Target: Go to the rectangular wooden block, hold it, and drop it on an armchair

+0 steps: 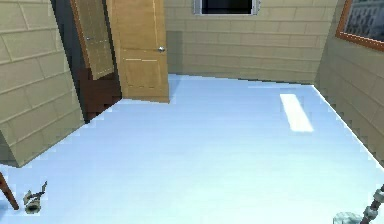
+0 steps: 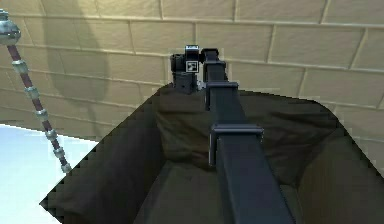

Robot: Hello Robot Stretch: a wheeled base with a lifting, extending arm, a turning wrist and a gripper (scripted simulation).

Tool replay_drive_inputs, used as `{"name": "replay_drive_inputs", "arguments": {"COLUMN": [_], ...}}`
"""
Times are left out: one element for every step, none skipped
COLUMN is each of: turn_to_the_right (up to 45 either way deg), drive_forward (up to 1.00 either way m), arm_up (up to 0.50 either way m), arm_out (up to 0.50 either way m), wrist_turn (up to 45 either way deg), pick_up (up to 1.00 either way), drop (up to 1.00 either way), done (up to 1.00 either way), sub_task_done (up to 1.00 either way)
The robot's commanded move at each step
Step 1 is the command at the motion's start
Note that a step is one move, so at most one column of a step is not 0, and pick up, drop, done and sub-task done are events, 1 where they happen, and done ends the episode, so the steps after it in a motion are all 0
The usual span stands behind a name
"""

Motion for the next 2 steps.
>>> {"name": "replay_drive_inputs", "arguments": {"turn_to_the_right": [0.0,0.0], "drive_forward": [0.0,0.0], "arm_up": [-0.34,-0.32], "arm_out": [0.0,0.0], "wrist_turn": [0.0,0.0], "pick_up": [0.0,0.0], "drop": [0.0,0.0], "done": [0.0,0.0], "sub_task_done": [0.0,0.0]}}
